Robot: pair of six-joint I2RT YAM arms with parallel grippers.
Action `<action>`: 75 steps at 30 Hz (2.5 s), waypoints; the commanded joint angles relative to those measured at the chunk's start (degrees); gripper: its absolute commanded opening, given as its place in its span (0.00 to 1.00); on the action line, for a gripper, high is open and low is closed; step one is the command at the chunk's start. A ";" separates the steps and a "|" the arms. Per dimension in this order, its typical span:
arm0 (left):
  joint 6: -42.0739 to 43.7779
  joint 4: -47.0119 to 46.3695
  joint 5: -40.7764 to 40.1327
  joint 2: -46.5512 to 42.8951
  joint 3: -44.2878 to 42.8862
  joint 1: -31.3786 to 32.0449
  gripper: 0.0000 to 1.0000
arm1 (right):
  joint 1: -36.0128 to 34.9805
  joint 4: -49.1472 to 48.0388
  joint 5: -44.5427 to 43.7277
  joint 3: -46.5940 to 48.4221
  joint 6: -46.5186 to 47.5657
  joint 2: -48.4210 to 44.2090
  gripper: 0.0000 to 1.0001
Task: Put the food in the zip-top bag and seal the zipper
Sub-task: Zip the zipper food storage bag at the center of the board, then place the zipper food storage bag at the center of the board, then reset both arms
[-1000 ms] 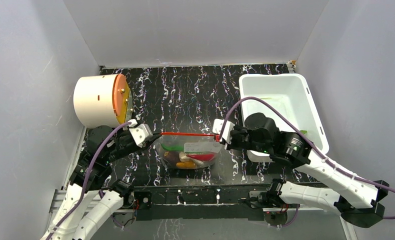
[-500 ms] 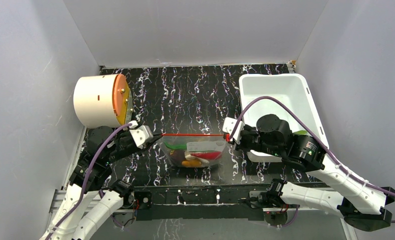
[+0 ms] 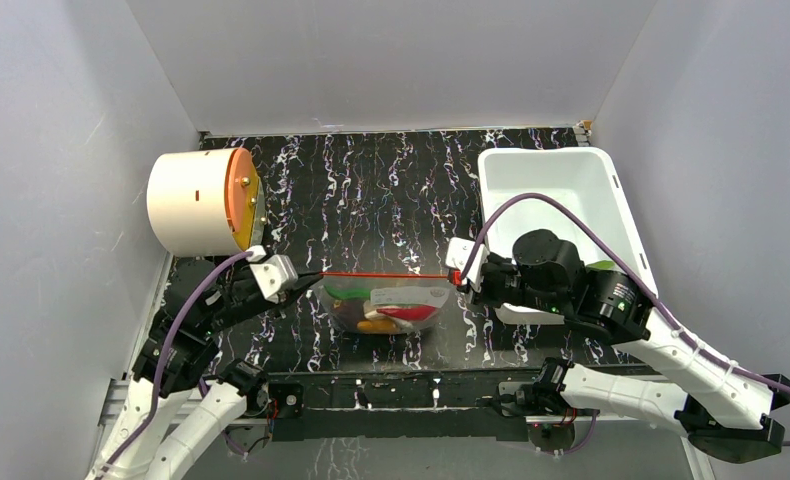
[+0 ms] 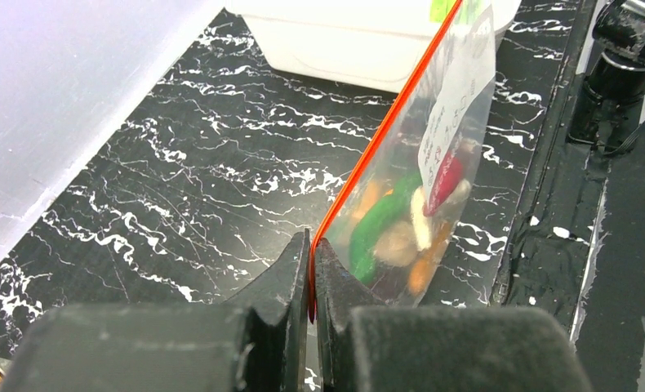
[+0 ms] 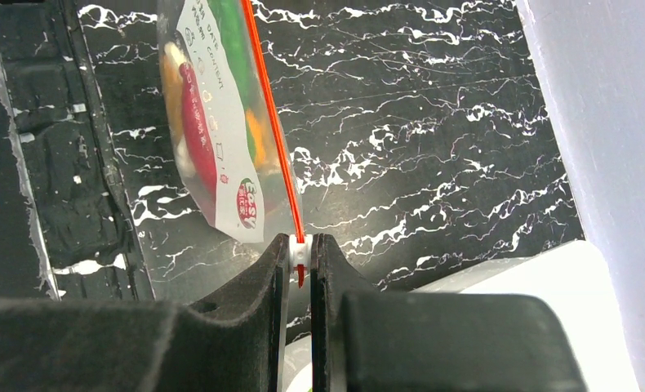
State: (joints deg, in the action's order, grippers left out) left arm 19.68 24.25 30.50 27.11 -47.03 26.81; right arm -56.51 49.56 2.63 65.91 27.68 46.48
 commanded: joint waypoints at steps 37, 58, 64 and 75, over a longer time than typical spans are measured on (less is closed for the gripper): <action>-11.67 -19.49 -23.82 21.69 2.50 -0.88 0.16 | 19.56 -26.59 6.27 -2.13 2.82 21.59 0.35; -23.62 -4.23 -28.99 19.23 -10.60 -0.88 0.98 | 19.59 -25.51 7.24 1.00 -31.21 11.28 0.98; -33.17 2.14 -31.15 18.34 -17.81 -0.88 0.98 | 19.67 -25.29 -1.37 3.78 -46.75 7.80 0.98; -39.64 7.20 -27.55 15.26 -18.74 -0.88 0.98 | 19.58 -18.07 -5.67 5.94 -54.36 4.42 0.98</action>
State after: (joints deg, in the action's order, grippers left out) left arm -18.59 28.88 0.47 45.23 -68.07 26.20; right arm -36.97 31.64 -2.94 71.42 -24.14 53.45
